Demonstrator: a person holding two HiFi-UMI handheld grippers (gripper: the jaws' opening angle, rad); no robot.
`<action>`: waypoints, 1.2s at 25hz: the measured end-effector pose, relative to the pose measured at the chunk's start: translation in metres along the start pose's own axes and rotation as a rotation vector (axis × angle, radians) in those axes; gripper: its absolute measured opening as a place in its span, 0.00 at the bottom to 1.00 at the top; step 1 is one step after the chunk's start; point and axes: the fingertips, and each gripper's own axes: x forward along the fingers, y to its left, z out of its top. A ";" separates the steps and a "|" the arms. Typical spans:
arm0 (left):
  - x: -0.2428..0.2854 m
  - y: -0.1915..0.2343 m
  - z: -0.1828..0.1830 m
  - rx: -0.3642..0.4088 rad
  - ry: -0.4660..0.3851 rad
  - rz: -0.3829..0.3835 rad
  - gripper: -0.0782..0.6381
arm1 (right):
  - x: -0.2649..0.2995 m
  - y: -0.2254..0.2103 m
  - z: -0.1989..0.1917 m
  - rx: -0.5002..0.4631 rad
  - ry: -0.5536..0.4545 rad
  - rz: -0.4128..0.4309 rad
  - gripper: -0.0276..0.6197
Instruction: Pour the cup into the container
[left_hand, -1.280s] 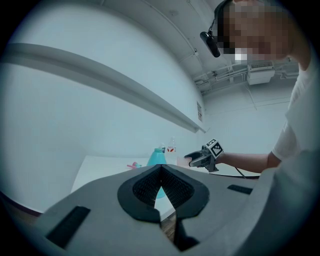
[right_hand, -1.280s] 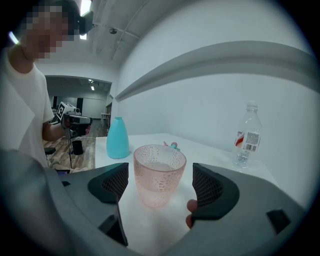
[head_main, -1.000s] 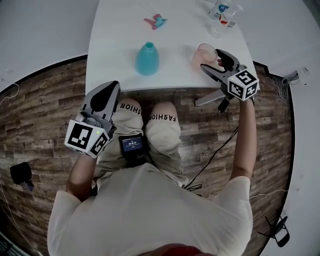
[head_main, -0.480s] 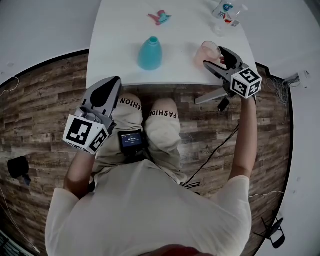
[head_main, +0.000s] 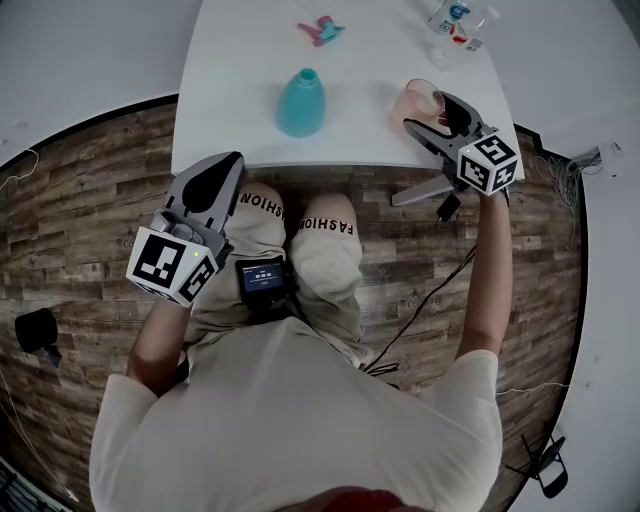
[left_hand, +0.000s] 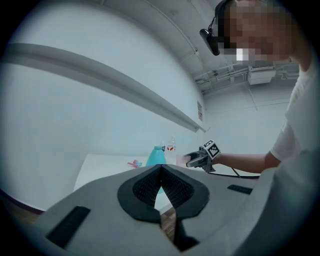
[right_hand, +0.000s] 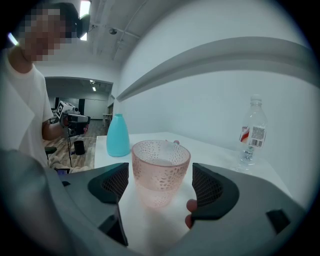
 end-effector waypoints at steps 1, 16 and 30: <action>0.000 0.000 0.000 0.001 -0.001 -0.002 0.13 | 0.000 0.000 0.000 -0.004 0.000 -0.002 0.63; -0.004 0.001 -0.002 -0.019 0.009 0.005 0.13 | 0.012 -0.001 -0.004 -0.034 0.021 -0.051 0.63; -0.011 0.019 -0.003 -0.022 -0.012 0.022 0.13 | 0.020 -0.004 0.007 -0.020 0.039 -0.174 0.62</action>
